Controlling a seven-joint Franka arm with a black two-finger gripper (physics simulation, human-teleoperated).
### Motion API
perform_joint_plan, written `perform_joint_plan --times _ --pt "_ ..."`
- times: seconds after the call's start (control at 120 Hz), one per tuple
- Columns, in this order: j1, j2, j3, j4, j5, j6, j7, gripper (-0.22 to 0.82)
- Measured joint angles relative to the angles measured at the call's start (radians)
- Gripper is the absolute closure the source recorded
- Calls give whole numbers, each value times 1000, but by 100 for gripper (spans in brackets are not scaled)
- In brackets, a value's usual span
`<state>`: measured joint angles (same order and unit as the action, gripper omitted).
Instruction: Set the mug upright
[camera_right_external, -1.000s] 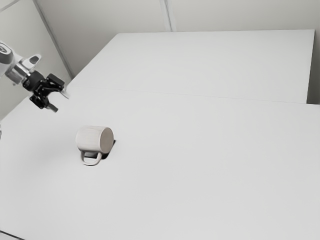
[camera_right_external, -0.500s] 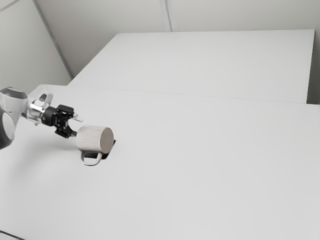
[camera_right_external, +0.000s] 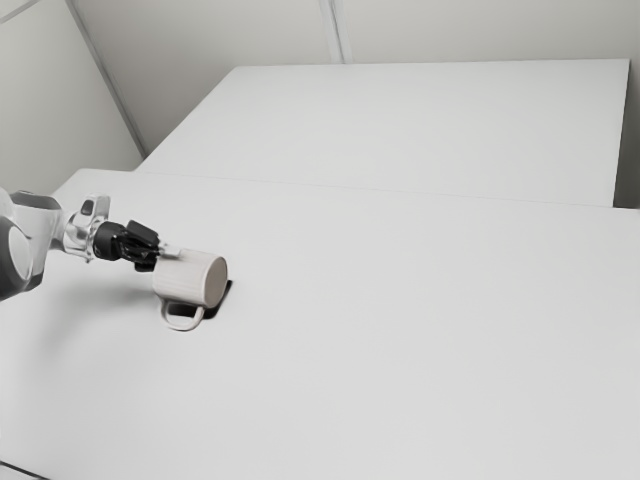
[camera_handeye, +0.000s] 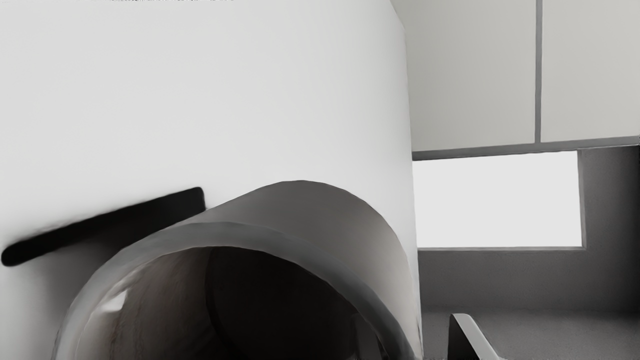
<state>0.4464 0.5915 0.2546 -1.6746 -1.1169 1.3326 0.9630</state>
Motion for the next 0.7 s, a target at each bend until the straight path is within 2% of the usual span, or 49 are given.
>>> perform_joint_plan --times 0.15,0.342,0.467,0.633,0.7 --pt "-4 -33 0 -11 -5 -7 36 70" --pt "-15 -103 1 -46 4 -8 62 75" --pt "-99 -212 2 -50 124 40 33 77" --pt "-267 -334 -1 -50 418 169 -49 78" --pt "-301 -363 -40 -51 552 230 -90 78"
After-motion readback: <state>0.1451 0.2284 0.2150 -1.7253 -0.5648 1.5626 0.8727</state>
